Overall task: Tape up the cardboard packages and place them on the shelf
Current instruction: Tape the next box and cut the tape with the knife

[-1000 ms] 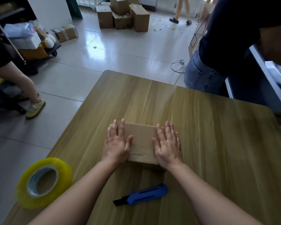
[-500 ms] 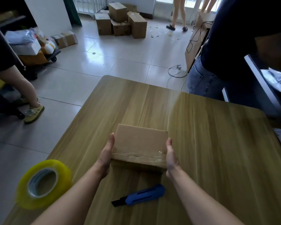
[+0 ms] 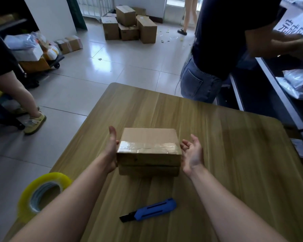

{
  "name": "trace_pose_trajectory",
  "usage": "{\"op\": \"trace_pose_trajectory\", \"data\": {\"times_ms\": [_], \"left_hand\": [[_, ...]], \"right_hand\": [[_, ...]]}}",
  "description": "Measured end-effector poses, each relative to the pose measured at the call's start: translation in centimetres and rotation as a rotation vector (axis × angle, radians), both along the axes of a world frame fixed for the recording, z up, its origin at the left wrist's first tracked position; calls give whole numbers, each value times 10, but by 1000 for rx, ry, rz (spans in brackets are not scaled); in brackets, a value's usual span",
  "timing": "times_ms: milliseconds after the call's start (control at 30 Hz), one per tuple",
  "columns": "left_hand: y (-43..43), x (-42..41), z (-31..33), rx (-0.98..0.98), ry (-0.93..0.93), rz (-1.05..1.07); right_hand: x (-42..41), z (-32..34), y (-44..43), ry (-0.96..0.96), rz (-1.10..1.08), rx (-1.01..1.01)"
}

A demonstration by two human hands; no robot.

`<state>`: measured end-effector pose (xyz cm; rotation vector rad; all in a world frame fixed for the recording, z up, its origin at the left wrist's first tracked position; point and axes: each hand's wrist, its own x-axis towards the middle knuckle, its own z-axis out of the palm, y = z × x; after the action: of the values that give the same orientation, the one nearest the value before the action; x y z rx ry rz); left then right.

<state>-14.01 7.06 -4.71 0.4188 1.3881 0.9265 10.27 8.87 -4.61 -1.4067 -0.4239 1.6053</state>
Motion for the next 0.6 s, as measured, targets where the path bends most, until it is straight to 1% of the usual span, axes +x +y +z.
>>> {"op": "trace_pose_trajectory", "data": {"times_ms": [67, 133, 167, 233, 300, 367, 433, 467, 533, 600], "left_hand": [[5, -5, 11, -101, 12, -18], [7, -6, 22, -98, 46, -27], [7, -7, 25, -93, 65, -51], [6, -8, 29, -42, 133, -134], [4, -1, 32, -5, 255, -189], [1, 7, 33, 59, 336, -189], [-1, 13, 32, 81, 345, -131], [0, 12, 28, 77, 324, -95], [1, 14, 17, 117, 238, -23], [-4, 21, 24, 149, 143, 15]], "right_hand": [[3, 11, 1, 16, 71, 58], [7, 15, -1, -7, 146, 92], [10, 15, -1, -52, 199, 108], [12, 12, -1, -216, 270, 98], [11, 10, 0, -359, 290, 36], [8, 13, 1, -423, 320, -11], [4, 14, 3, -404, 340, -31], [4, 14, 4, -371, 314, -42], [3, 11, 4, -274, 207, -59], [2, 8, 6, -211, 135, -60]]}}
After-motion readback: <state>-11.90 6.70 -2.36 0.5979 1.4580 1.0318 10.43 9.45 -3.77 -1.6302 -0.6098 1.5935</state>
